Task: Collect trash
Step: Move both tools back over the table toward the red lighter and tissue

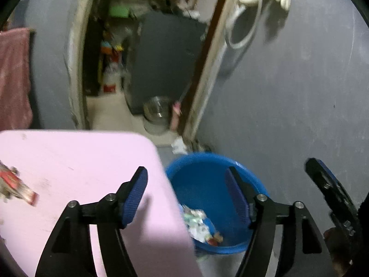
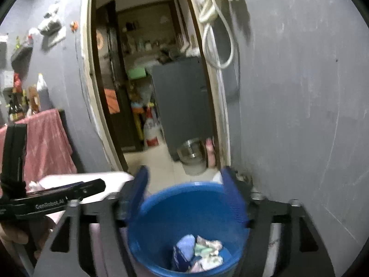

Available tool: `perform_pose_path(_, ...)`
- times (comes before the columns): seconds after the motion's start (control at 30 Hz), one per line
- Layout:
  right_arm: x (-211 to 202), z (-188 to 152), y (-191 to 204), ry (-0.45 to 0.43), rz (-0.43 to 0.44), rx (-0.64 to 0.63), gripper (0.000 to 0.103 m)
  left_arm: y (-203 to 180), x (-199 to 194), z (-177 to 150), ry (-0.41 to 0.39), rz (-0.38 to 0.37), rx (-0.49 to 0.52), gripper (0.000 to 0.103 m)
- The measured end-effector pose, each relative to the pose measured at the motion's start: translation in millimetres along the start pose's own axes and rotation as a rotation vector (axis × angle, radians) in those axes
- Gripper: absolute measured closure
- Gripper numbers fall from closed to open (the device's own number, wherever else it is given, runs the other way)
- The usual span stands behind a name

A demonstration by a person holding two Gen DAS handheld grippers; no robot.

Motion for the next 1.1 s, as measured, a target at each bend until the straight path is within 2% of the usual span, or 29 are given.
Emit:
perform_pose_path(0.13,-10,16,26,-0.078,0.031,-0.031,0.016,31,-36,11,-0.118,0.068,-0.029,0.01)
perform_pose_path(0.2,-12,21,37,-0.101,0.044,-0.045,0.005,49,-54,15,-0.186,0.118,-0.046,0.005)
perform_pose_path(0.27,-12,24,54,-0.123,0.068,-0.059,0.0,65,-69,16,-0.237,0.15,-0.057,0.005)
perform_pose_path(0.47,-3,31,99,-0.154,0.15,-0.102,0.0,114,-107,19,-0.321,0.219,-0.085,0.004)
perform_pose_path(0.67,14,32,143,-0.157,0.23,-0.12,0.0,167,-130,16,-0.344,0.301,-0.115,0.003)
perform_pose_path(0.83,35,30,178,-0.121,0.29,-0.129,0.0,219,-144,11,-0.342,0.375,-0.132,0.003)
perform_pose_path(0.97,57,22,205,-0.07,0.328,-0.161,0.0,256,-147,5,-0.327,0.422,-0.143,0.003)
perform_pose_path(1.1,82,11,224,0.027,0.356,-0.189,0.0,285,-136,-2,-0.262,0.417,-0.16,0.004)
Point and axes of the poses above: each gripper's, at about its wrist camera, not at the fingertips, and x roughly the way its jaws point, y to its left, z to its top, the point moved 2 cm from there along x, roughly the way its jaws point, and after that the axes turned 14 degrees about z, right-handed, at the moved point
